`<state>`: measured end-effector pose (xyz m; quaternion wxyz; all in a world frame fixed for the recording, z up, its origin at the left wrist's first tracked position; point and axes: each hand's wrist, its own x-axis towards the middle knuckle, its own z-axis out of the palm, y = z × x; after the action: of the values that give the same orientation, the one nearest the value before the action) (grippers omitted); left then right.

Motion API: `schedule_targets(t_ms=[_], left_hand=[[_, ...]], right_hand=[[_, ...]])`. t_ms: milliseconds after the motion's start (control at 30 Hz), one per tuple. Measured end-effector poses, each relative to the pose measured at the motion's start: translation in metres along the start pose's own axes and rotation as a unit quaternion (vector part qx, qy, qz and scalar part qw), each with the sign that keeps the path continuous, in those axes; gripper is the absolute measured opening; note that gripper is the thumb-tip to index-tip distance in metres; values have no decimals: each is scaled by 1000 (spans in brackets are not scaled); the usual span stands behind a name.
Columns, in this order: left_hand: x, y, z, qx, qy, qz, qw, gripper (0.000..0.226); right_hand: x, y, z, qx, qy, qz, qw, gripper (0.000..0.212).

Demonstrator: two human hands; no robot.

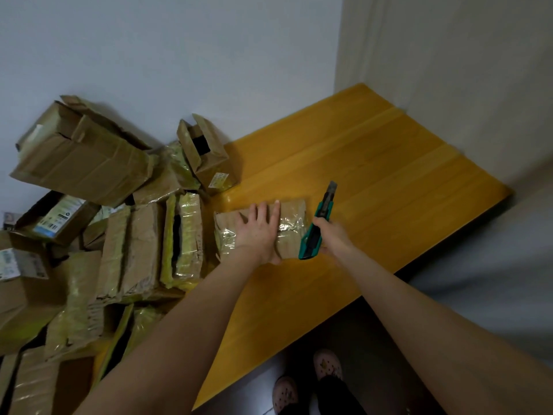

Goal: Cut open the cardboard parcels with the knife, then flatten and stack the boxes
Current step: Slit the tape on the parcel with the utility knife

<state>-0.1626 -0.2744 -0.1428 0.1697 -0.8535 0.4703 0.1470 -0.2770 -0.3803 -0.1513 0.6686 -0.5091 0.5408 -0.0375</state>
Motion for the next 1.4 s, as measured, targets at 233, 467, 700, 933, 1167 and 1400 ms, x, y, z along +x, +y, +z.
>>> schedule_targets(t_ms=[233, 467, 700, 933, 1167, 1400], left_hand=[[-3, -8, 3, -6, -4, 12, 1000, 136], [-2, -7, 0, -18, -8, 7, 1000, 137], [-1, -7, 1, -32, -11, 4, 999, 138], [-2, -6, 5, -30, -7, -1, 1000, 139], [-2, -5, 4, -27, -9, -1, 1000, 138], [-2, -4, 3, -21, -15, 6, 1000, 138]], right_hand=[[-20, 8, -23, -210, 9, -122, 970, 17], [-38, 31, -43, -384, 40, -185, 904, 56], [-48, 22, -48, -472, 21, -205, 857, 57], [-52, 4, -51, -568, 4, -199, 799, 60], [-57, 12, -51, -571, -16, -189, 798, 61], [-65, 8, -51, -585, -26, -178, 791, 62]])
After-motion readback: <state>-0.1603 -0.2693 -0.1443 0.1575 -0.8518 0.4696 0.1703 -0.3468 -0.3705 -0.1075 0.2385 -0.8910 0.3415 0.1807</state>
